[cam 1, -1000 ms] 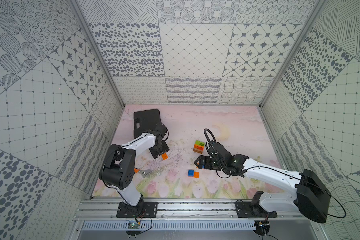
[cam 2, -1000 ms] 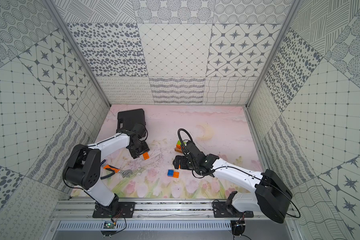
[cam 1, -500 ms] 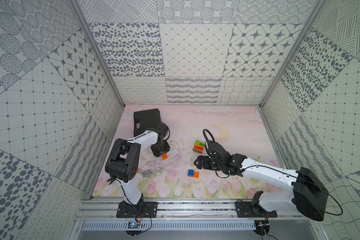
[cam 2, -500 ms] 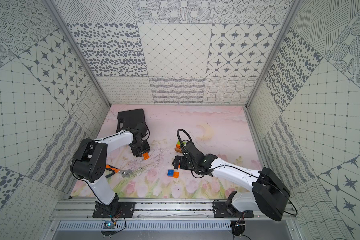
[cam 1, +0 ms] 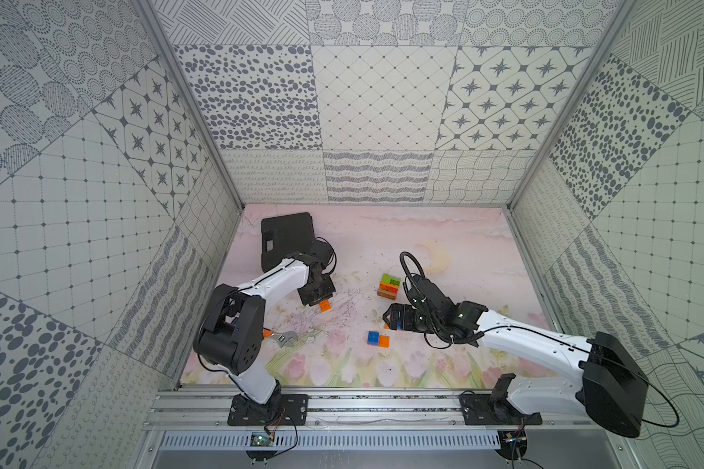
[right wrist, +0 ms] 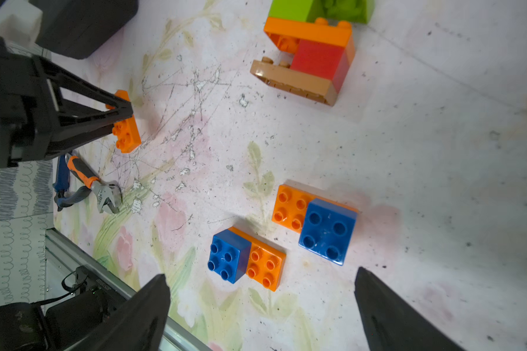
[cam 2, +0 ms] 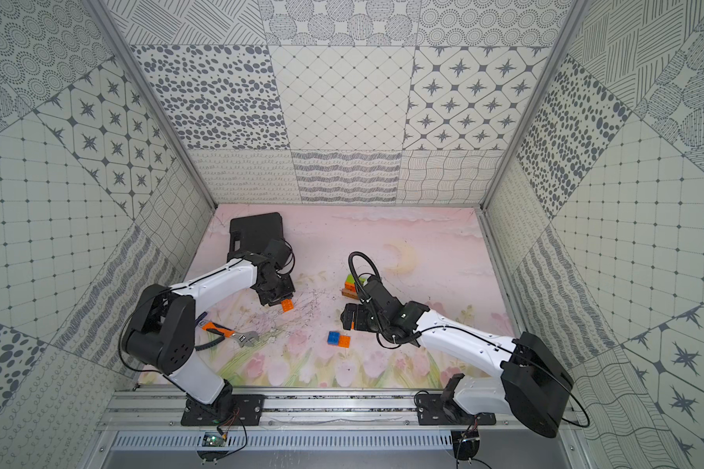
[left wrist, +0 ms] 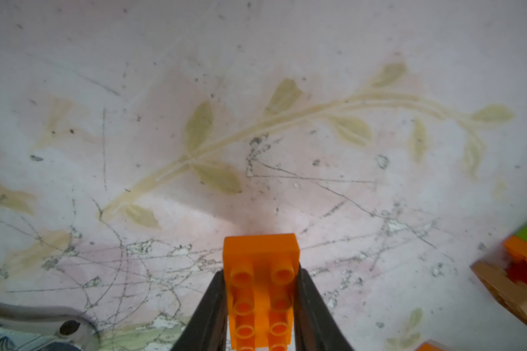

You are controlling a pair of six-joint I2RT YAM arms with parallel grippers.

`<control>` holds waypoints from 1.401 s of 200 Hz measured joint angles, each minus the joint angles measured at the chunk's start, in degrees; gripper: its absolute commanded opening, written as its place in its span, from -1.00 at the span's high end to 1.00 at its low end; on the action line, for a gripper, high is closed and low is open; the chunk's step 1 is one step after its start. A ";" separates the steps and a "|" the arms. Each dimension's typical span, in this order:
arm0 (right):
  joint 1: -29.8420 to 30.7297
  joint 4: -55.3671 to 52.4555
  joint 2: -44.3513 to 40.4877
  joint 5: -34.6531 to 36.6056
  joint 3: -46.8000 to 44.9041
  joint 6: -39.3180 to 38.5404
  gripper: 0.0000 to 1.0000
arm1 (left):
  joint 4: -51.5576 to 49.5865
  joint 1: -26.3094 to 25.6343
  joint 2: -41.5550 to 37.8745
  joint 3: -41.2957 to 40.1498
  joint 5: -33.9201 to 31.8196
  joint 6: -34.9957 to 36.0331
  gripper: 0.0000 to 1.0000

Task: Assemble the number 5 with lego
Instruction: Pick up the lego brick from the center of the board, then place the lego brick at the center of the board.

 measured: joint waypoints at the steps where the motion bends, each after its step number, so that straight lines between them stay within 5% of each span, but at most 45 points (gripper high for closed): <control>1: -0.04 -0.15 -0.31 0.17 -0.02 0.09 -0.98 | 0.00 0.00 0.00 0.00 0.00 0.00 0.58; 62: -13.00 -7.21 -13.29 0.92 -6.49 2.12 -0.98 | 10.27 -18.60 -13.25 -5.60 -2.80 11.91 0.56; 141: -27.04 -14.60 -20.39 -7.08 -8.74 1.20 -0.98 | 20.96 -39.10 -5.53 -5.49 -0.68 40.11 0.50; 190: -32.15 -17.84 -23.21 -9.88 -10.56 0.79 -0.98 | 21.40 -44.52 4.04 -0.59 0.79 52.41 0.48; 280: -32.79 -19.15 -24.39 -12.66 -12.87 -0.55 -0.98 | 17.33 -46.16 15.96 5.88 2.67 61.86 0.35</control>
